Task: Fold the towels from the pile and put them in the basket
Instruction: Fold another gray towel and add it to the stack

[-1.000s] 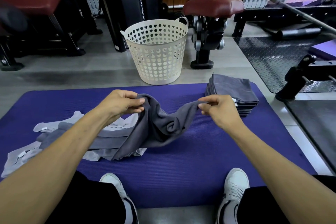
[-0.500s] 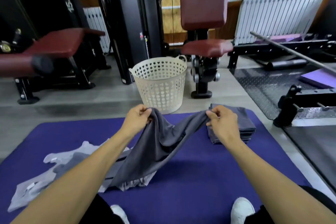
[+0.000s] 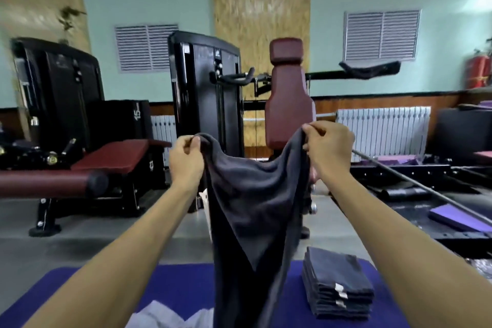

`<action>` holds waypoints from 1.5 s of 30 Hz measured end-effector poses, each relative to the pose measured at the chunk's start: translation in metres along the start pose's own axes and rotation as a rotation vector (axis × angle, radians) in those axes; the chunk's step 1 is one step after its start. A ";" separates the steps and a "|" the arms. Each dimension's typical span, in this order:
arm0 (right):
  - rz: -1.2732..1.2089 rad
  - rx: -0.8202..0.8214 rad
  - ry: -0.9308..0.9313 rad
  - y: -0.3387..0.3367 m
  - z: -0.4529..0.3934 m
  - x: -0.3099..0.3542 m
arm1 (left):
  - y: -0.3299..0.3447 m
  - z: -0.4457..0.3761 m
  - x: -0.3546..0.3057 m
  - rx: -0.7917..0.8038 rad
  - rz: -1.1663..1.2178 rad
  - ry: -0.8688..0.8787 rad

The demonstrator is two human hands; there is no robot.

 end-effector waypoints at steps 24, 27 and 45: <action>-0.064 -0.172 -0.016 -0.012 -0.123 0.034 | 0.060 -0.078 -0.106 -0.044 0.015 0.222; 0.042 0.007 0.110 0.026 -0.134 -0.020 | 0.102 -0.093 -0.044 0.090 -0.178 0.091; -0.083 -0.065 0.037 0.061 -0.245 -0.039 | 0.171 -0.227 -0.068 0.078 -0.103 0.291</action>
Point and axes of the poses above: each hand's wrist, its own z-axis away from the middle knuckle, its own y-axis out of the palm, x = y × z, the point moved 8 cm from there along -z, towards the middle knuckle, and after that the axes turned 2 degrees about x, right-handed, at the moved point
